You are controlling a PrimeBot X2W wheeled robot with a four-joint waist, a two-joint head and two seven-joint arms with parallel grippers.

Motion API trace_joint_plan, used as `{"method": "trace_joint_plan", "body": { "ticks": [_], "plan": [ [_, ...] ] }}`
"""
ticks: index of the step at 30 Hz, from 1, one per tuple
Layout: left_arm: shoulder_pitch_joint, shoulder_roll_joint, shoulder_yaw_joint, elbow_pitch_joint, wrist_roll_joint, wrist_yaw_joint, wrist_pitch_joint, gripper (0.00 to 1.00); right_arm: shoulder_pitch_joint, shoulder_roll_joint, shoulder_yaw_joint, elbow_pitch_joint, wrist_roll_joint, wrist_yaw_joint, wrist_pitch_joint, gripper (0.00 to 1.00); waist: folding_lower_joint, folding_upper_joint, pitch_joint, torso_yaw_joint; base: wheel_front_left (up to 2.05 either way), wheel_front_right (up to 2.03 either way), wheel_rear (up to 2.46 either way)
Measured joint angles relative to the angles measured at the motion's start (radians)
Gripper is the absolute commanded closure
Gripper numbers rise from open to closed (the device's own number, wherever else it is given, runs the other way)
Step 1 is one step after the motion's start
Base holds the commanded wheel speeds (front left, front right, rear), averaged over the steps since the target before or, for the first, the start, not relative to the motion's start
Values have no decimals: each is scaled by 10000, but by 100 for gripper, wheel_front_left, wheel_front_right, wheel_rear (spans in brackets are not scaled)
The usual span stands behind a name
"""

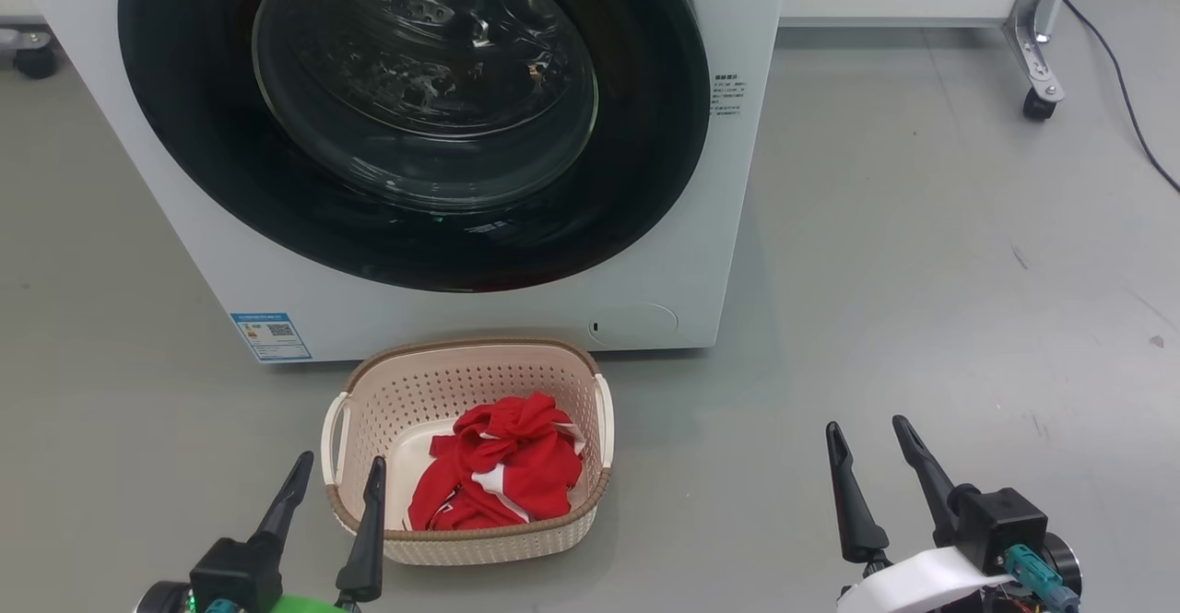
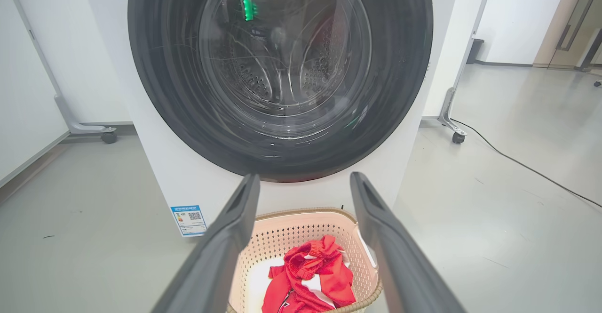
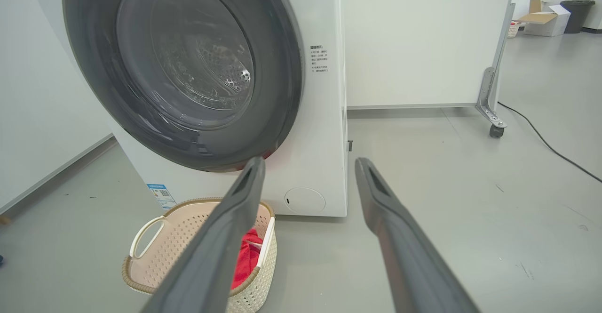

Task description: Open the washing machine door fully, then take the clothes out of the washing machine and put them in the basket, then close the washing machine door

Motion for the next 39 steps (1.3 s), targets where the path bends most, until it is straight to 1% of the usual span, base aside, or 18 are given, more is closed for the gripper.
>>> {"method": "trace_joint_plan", "body": {
  "ticks": [2, 17, 18, 22, 27, 33, 39],
  "plan": [
    [8, 0, -8, -13, -2, 2, 2, 0, 43, 2, 2, -25, 0, -42, 0, 0, 0, 0, -9, 9, 0, 0, 0],
    [16, 13, -107, -109, 0, 2, 15, 0, 92, 4, 8, -96, 0, -67, 0, 0, 0, 0, -8, 61, 0, 0, 0],
    [17, 12, -119, -88, -2, 0, 13, 100, 94, 8, 8, -73, 0, -65, 0, 100, 0, 0, -8, 61, 0, 0, 0],
    [116, -61, -196, 326, -15, 0, 12, 100, 224, 48, 17, 290, 4, -61, 13, 100, 0, 0, -8, 62, 0, 0, 0],
    [183, -69, -194, 343, -288, 0, 15, 100, 365, 50, 63, 190, 301, -27, 15, 100, 0, 0, -6, 34, 0, 0, 0],
    [184, -69, -180, 301, -1074, -6, 150, 100, 510, 50, 69, -13, 1072, 67, 15, 100, 0, 0, 1, -12, 0, 0, 0],
    [180, -69, -48, 284, -2197, -15, 372, 100, 497, 54, -161, -90, 2186, 117, 178, 100, 0, 0, 6, -44, 0, 0, 0]
  ]
}}
